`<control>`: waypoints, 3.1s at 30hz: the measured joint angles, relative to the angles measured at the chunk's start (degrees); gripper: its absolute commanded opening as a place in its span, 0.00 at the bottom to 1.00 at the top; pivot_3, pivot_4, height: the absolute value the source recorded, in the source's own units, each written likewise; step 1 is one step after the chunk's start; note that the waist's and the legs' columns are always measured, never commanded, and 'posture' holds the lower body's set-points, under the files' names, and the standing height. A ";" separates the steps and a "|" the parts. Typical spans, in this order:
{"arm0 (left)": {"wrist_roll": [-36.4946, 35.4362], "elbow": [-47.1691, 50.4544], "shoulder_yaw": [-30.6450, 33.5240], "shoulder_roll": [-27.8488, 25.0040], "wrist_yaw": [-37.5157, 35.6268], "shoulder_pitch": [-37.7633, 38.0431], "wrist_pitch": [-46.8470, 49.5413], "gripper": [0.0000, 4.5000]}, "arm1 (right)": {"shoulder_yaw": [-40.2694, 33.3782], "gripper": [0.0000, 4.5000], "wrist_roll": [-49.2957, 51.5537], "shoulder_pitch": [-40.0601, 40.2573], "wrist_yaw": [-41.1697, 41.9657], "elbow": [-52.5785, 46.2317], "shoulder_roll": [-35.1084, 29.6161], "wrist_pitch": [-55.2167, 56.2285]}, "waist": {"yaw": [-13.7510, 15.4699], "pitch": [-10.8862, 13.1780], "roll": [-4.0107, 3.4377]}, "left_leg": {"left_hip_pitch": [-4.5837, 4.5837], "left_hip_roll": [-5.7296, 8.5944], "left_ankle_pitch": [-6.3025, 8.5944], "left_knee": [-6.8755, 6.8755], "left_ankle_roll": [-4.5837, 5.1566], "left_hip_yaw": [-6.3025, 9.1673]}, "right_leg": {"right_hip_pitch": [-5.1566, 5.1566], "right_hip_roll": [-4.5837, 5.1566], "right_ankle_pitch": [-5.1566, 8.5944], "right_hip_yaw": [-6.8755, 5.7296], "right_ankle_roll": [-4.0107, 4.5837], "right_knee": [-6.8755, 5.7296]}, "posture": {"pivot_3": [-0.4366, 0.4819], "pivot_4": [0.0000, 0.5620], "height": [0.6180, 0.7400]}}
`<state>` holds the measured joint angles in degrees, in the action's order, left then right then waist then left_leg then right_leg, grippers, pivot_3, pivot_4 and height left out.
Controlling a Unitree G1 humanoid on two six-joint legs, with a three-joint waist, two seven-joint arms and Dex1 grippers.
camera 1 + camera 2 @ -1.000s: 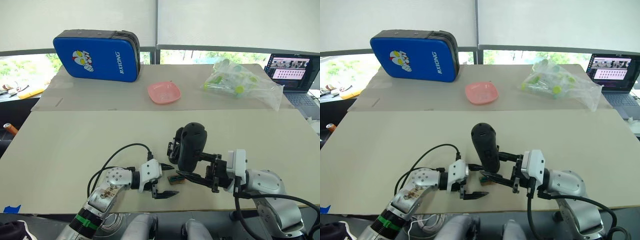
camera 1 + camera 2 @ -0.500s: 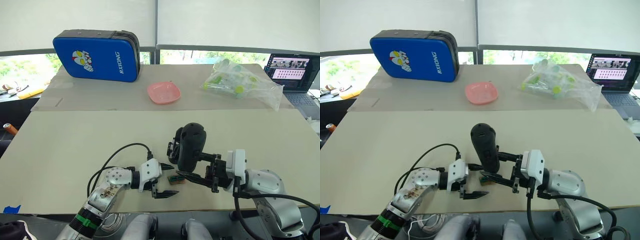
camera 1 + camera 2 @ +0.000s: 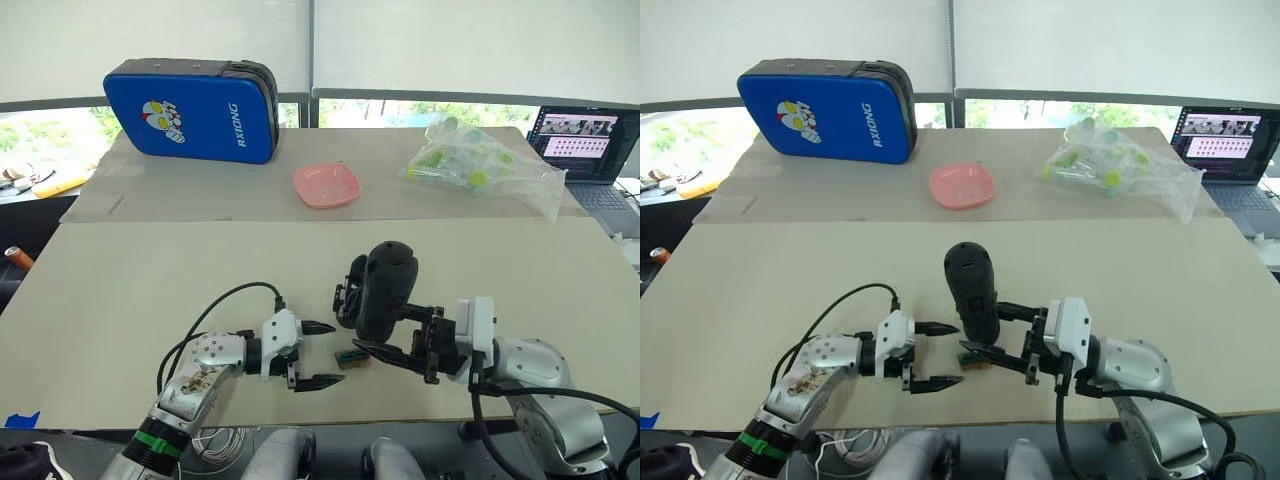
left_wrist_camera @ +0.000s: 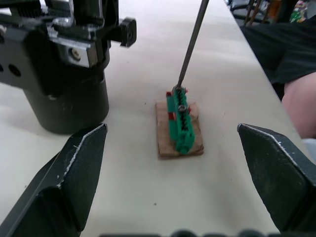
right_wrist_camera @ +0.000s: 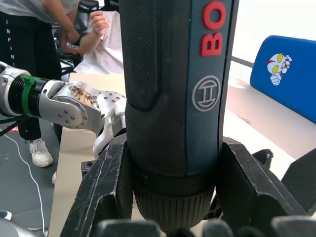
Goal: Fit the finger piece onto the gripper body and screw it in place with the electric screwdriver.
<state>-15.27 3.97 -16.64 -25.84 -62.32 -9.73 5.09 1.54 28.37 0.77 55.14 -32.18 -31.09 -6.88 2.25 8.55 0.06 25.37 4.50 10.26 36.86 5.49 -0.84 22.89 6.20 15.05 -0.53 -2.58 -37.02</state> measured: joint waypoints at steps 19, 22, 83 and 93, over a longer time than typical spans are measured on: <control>-14.37 2.15 8.50 -5.02 -10.30 -3.02 4.71 1.00 | -5.18 0.42 10.47 -2.44 -3.50 -7.77 -5.09 -5.24 | -0.04 0.02 0.02 | 0.01 0.00 0.00 0.00 0.01 0.00 | 0.00 0.01 0.00 -0.01 0.00 0.02 | 0.48 0.27 1.00; -16.52 2.64 10.22 -6.60 -11.24 -3.91 6.99 1.00 | -7.52 0.42 13.64 -3.13 -5.02 -9.40 -6.72 -7.37 | -0.05 0.02 0.03 | 0.01 0.00 0.00 0.00 0.01 0.00 | 0.00 0.01 0.00 -0.01 0.00 0.03 | 0.48 0.27 1.00; -8.56 -10.26 12.63 -2.40 -11.63 -13.01 0.78 1.00 | -0.70 0.42 17.67 -31.96 -7.85 9.68 -1.87 -25.91 | -0.34 0.10 0.16 | 0.25 0.00 0.01 0.00 0.06 0.00 | 0.24 0.01 -0.01 -0.02 0.02 0.00 | 0.48 0.27 1.00; -6.34 -11.27 11.65 -1.43 -9.97 -11.84 -1.37 1.00 | 0.00 0.42 15.46 -31.96 -6.45 11.48 -0.89 -25.91 | -0.39 0.10 0.16 | 0.25 0.00 0.01 -0.01 0.06 0.00 | 0.24 0.00 -0.01 -0.04 0.02 0.00 | 0.48 0.27 1.00</control>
<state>-21.61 -7.29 -4.98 -27.27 -72.30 -21.57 3.73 1.54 43.83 -31.19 48.69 -20.70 -31.98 -32.79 1.85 8.64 0.22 25.62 4.50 10.27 36.85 5.54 -0.84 23.13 6.20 15.04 -0.57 -2.56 -37.02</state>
